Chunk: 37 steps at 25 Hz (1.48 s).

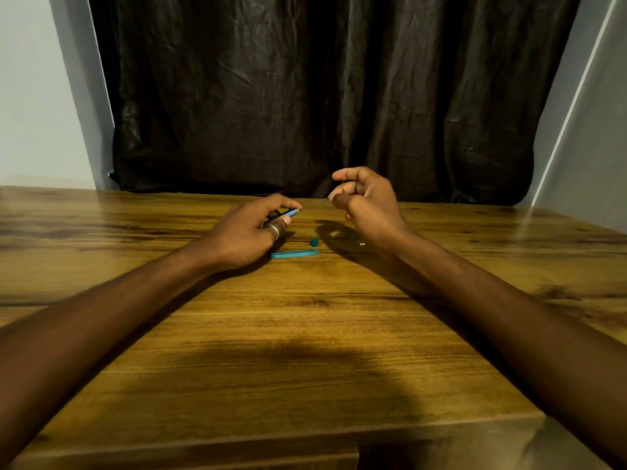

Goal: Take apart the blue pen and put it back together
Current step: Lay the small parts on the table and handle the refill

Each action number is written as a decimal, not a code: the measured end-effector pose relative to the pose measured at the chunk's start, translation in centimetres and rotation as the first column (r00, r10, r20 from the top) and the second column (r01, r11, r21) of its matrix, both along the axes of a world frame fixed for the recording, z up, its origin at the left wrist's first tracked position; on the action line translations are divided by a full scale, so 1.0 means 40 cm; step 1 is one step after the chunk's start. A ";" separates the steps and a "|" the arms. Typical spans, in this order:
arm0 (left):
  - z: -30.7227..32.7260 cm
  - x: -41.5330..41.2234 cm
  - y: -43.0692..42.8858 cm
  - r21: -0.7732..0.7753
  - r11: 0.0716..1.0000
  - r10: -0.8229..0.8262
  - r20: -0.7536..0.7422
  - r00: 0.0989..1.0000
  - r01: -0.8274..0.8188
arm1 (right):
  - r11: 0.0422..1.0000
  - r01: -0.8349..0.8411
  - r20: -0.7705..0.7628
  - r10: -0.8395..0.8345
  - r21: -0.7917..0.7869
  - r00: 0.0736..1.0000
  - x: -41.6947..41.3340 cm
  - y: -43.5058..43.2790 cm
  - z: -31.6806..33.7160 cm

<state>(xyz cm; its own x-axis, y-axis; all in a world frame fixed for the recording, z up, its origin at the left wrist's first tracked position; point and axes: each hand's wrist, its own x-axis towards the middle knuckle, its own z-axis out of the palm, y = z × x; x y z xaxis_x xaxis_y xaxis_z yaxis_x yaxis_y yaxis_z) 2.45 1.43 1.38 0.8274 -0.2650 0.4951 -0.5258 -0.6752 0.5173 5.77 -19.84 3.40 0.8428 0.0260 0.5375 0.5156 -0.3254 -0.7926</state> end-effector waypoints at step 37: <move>0.003 0.007 0.001 0.247 0.964 0.104 0.003 0.995 -0.101 | 0.925 0.112 0.182 -0.048 -0.363 0.982 0.016 -0.001 -0.037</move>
<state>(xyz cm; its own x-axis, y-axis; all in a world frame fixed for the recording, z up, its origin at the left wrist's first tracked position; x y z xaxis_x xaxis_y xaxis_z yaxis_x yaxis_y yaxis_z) 2.73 1.46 1.52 0.8612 -0.2914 0.4165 -0.4427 -0.8326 0.3330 6.39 -19.86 1.92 0.7499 0.1864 0.6348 0.5891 -0.6248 -0.5124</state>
